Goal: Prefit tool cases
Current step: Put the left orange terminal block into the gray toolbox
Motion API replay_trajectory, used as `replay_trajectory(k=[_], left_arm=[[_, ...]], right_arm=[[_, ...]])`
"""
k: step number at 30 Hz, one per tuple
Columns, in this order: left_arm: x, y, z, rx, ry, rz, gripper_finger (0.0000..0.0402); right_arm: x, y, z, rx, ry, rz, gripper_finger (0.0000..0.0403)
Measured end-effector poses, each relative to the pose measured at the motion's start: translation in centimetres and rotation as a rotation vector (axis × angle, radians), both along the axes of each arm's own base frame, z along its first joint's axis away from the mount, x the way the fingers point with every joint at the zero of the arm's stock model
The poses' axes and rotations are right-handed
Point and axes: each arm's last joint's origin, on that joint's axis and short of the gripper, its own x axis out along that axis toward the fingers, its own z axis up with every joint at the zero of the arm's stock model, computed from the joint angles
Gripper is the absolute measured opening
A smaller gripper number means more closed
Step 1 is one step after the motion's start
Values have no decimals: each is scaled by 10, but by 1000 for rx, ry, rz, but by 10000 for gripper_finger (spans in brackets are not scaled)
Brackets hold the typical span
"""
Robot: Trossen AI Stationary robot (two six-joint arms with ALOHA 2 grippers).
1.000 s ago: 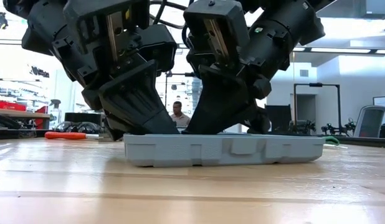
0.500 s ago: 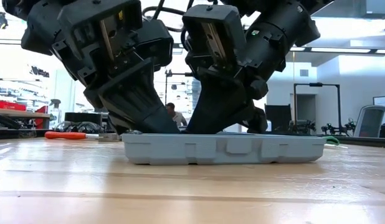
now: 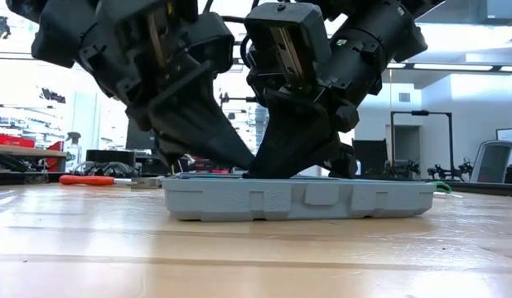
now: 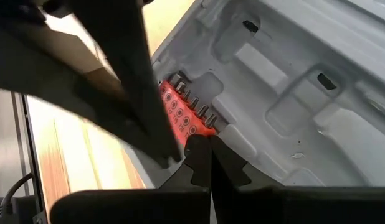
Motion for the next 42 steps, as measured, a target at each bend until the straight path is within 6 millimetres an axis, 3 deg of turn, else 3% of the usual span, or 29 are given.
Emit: replay_trajectory(k=[14,24,39,42], left_arm=[[-1,4,-18,49,97,-2,0],[-1,3,-36,29,171,-7,0],[3,-1,-52,-104,197,-51,0],[4,-2,-51,-106,171,-43,0]], right_arm=[[2,1,1,16,-29,-10,2],[1,2,9,50,-36,-45,47],[-4,-13,61,5,-170,-60,52],[-8,-13,61,-4,-137,-60,52]])
